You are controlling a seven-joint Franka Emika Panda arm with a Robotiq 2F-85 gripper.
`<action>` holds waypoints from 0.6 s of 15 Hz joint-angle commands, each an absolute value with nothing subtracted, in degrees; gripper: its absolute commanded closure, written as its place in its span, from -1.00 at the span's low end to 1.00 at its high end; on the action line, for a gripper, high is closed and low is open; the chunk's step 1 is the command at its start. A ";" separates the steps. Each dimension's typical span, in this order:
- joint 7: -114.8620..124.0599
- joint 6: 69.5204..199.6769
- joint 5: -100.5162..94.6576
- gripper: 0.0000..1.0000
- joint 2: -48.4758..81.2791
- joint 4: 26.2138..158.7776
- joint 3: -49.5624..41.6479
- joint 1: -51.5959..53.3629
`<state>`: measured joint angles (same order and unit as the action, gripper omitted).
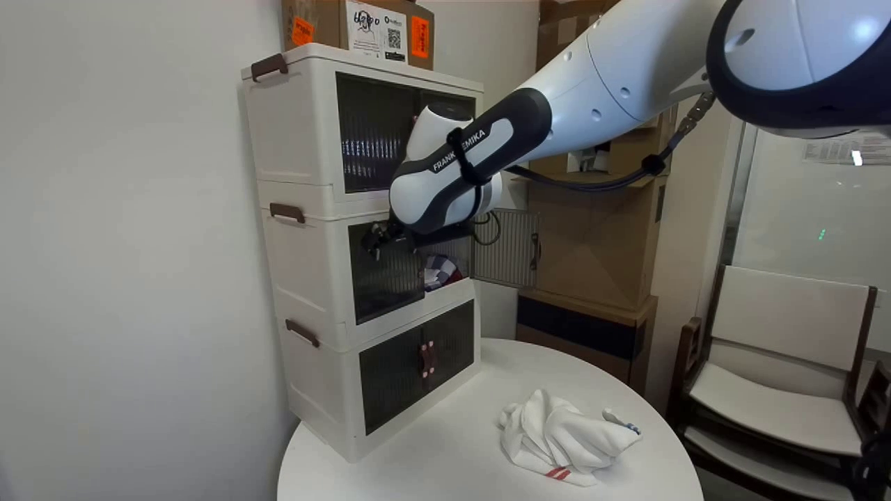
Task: Close the left door of the middle cabinet.
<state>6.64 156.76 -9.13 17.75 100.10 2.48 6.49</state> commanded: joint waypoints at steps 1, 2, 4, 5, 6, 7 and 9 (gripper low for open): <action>5.18 155.74 -7.41 -1.00 17.61 99.38 2.70 6.38; 4.23 155.11 -6.34 -1.00 16.51 100.59 3.26 5.94; 1.75 153.16 -2.75 -1.00 13.26 104.12 4.52 4.32; 1.21 152.07 -1.73 -1.00 10.55 107.21 4.13 3.69; 0.40 150.68 0.21 -1.00 7.55 110.63 4.15 2.85; -0.50 149.03 2.09 -1.00 4.00 114.54 4.02 2.13; -1.97 143.22 4.96 -1.00 -1.17 119.08 3.55 1.45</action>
<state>1.16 149.09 0.35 9.18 108.93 3.26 3.11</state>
